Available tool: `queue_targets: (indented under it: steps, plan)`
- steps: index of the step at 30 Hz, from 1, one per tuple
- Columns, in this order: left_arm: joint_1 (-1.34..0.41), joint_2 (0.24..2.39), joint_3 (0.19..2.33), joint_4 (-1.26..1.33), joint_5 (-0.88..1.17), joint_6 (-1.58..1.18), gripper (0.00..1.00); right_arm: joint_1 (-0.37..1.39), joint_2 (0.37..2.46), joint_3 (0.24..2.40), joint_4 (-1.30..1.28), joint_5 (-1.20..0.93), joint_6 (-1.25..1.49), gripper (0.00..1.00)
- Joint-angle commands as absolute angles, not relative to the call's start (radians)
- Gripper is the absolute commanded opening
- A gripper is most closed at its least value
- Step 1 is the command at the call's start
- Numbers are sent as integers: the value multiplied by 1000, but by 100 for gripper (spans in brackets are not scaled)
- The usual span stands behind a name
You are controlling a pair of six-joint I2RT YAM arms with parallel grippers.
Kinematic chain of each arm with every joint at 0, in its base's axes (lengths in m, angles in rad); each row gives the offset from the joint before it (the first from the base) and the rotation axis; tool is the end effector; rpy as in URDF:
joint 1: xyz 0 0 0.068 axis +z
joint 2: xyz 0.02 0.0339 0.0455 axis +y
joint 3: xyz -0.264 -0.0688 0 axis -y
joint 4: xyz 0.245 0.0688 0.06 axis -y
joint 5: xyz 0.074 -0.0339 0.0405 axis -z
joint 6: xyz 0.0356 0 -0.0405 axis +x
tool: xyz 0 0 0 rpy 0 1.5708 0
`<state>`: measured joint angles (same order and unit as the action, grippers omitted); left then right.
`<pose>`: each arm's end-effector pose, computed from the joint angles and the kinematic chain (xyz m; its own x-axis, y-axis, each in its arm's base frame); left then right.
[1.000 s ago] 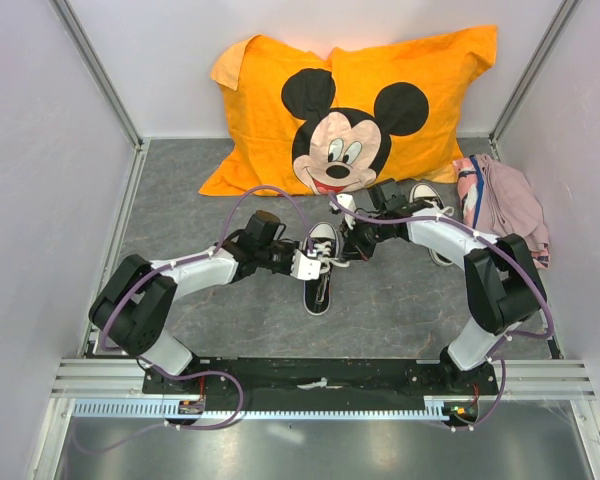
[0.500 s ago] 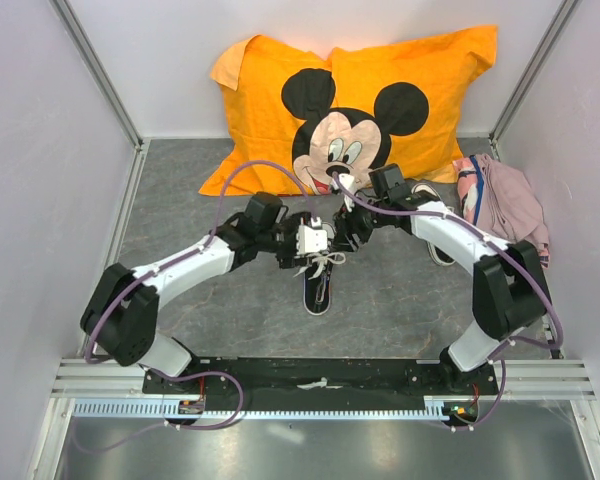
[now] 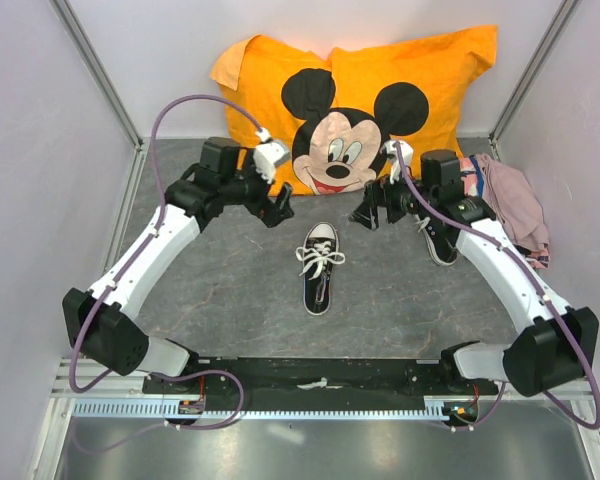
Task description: Tie the shoes
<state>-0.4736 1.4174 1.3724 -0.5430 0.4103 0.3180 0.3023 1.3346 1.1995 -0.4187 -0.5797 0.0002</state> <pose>0.2746 -0.1567 0.3642 -0.2458 0.4481 -0.8595 0.8322 0.5523 0.0500 0.2781 0.1071 0.3420 -0.5022 -0.1564 -0.8505 -0.6937 0.6600 0.2883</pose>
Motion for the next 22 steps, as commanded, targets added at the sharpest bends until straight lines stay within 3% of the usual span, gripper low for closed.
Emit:
queue_targets:
  steps: [1, 13, 22]
  plan:
    - [-374, 1421, 1336, -661, 424, -6, 99, 299, 1263, 1077, -430, -468, 173, 98]
    - [-368, 1224, 908, -594, 235, -88, 99, 299, 1122, 704, -356, -411, 285, 98]
    - [-365, 1187, 885, -578, 199, -98, 99, 345, 1088, 664, -363, -379, 242, 98]
